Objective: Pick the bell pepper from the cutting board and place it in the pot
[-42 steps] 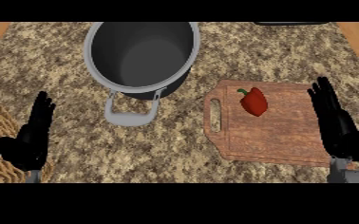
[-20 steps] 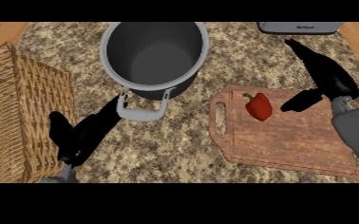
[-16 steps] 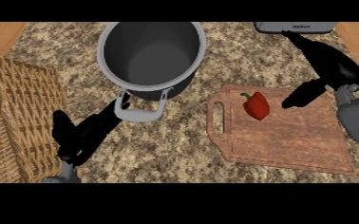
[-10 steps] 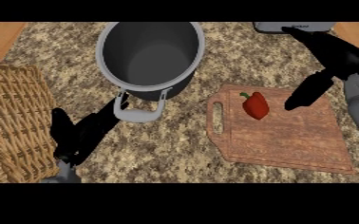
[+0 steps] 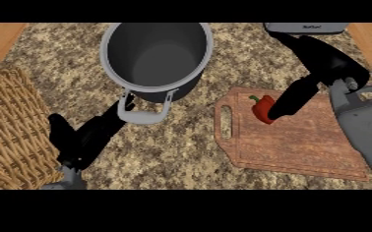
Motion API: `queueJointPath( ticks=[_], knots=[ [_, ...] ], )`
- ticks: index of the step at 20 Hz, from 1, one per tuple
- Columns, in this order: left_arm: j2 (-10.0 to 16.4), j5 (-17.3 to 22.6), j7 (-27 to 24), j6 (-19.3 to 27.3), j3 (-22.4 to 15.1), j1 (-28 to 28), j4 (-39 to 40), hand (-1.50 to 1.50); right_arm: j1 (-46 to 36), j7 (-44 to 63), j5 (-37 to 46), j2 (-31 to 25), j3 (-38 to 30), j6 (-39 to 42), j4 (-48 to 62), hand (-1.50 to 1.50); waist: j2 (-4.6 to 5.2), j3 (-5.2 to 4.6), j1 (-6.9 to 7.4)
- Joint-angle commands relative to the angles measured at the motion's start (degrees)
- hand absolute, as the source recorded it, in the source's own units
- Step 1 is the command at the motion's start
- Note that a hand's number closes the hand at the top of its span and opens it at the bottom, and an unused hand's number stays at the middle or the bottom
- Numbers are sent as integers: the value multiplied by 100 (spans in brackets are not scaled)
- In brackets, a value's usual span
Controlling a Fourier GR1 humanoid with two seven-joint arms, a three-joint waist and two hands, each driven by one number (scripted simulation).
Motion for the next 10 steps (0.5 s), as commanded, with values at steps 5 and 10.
queueJointPath(
  ticks=[5,10],
  knots=[
    [-115,33,-149,662,39,115,-169,0,361,122,642,408,414,-72,272,-150,23,-4,26],
    [-116,69,-147,931,-220,208,-369,0,529,183,1267,527,788,-254,393,-150,19,-3,30]
  ],
)
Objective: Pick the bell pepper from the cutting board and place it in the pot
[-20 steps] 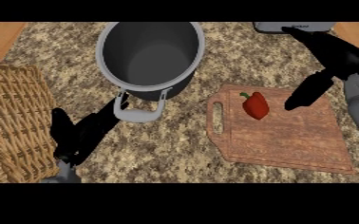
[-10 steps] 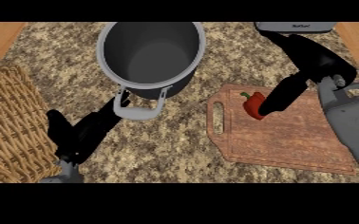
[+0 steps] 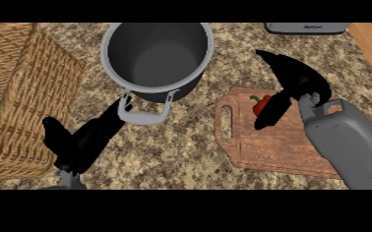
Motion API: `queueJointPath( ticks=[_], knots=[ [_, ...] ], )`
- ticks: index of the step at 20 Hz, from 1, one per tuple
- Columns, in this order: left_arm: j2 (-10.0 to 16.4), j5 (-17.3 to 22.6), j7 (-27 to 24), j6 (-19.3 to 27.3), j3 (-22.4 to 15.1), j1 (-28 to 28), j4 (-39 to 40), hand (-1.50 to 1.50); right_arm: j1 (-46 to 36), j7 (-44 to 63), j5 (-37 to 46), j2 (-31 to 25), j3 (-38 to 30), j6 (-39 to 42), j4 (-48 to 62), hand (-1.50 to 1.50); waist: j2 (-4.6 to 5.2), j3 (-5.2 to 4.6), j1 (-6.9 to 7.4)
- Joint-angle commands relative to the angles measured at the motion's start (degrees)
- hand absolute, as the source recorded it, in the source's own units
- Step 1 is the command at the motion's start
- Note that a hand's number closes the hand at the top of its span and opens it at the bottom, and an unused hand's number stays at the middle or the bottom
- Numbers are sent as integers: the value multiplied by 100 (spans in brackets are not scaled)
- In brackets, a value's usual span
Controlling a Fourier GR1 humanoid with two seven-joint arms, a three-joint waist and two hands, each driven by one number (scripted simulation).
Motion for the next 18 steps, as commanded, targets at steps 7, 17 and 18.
queueJointPath(
  ticks=[7,17,18],
  knots=[
    [-16,-67,-495,934,-311,24,149,0,635,-149,800,-197,-97,242,11,-150,4,7,-27],
    [-16,-43,-518,1511,-830,-206,392,0,468,-575,1337,275,-527,559,755,-150,9,7,-9],
    [118,110,-417,958,-403,-148,271,0,731,-524,1665,509,-289,397,657,-150,6,7,-6]
  ],
)
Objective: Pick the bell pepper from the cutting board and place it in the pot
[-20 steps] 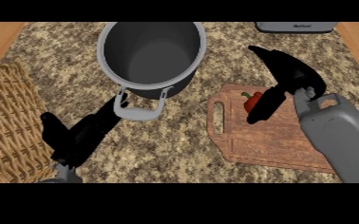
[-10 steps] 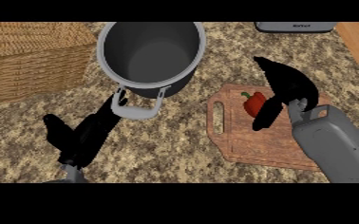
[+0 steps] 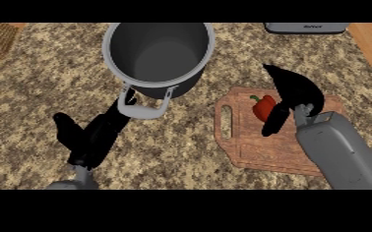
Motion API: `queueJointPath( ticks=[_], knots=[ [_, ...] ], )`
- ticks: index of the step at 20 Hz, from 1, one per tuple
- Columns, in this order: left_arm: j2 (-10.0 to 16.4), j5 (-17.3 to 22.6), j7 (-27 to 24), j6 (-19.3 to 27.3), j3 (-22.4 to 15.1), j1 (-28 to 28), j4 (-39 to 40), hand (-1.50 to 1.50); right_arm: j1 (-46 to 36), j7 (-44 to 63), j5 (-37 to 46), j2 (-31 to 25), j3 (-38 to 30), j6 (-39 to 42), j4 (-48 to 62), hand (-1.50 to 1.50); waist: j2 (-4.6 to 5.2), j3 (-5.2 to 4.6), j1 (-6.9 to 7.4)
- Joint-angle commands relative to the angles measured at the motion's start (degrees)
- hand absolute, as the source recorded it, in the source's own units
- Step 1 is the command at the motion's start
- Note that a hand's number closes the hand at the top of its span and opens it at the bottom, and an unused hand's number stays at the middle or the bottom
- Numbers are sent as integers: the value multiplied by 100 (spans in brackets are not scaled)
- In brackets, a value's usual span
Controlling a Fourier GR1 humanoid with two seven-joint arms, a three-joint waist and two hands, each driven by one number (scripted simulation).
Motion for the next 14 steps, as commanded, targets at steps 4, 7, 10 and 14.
queueJointPath(
  ticks=[4,7,10,14],
  knots=[
    [129,112,-337,-156,192,142,179,0,132,-6,579,422,-121,136,267,-150,2,0,5],
    [122,152,143,-50,145,-215,22,0,350,-497,713,320,-426,188,307,-150,1,1,-7],
    [-27,-33,-50,432,-410,-79,-24,0,302,-516,1036,522,-319,32,648,-150,2,1,-3],
    [92,89,14,52,15,35,-126,0,383,-675,1282,687,-479,149,654,-150,1,1,1]
  ],
)
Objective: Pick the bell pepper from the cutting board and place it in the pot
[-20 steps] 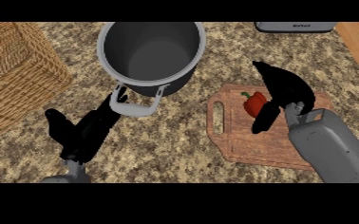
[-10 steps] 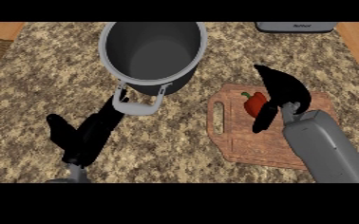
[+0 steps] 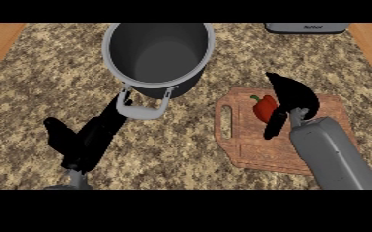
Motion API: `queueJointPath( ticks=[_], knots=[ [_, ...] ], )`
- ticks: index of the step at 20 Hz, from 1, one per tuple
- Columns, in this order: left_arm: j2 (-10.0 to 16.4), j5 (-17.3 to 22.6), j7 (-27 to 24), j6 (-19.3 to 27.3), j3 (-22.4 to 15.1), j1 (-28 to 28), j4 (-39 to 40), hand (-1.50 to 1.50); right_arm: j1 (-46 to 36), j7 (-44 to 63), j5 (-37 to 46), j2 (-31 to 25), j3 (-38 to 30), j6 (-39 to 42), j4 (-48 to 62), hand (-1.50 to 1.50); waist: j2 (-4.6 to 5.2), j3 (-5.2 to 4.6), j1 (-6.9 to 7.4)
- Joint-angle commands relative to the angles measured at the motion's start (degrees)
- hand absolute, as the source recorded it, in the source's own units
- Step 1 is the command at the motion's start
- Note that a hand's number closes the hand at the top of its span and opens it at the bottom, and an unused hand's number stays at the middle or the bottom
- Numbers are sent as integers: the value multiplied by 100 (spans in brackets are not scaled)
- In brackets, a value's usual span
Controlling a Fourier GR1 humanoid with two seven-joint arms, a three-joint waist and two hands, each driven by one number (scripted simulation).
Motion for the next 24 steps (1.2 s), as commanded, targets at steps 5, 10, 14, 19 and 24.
queueJointPath(
  ticks=[5,10,14,19,24],
  knots=[
    [146,172,188,-129,165,-201,16,0,-2,-414,543,441,-215,-180,512,-150,2,0,4],
    [17,-3,-21,-138,-152,358,-217,0,-34,-1542,319,322,-289,-279,959,150,7,2,33],
    [-80,-93,17,113,-42,-220,254,0,-66,-1781,631,327,-375,-320,975,150,4,1,0],
    [-128,-31,132,112,-149,-36,-114,0,-200,-1801,923,661,-366,-498,1070,150,3,1,11],
    [-14,111,276,58,-21,90,-313,0,1304,-639,1038,1276,505,-246,-1161,150,-26,-1,-58]
  ],
)
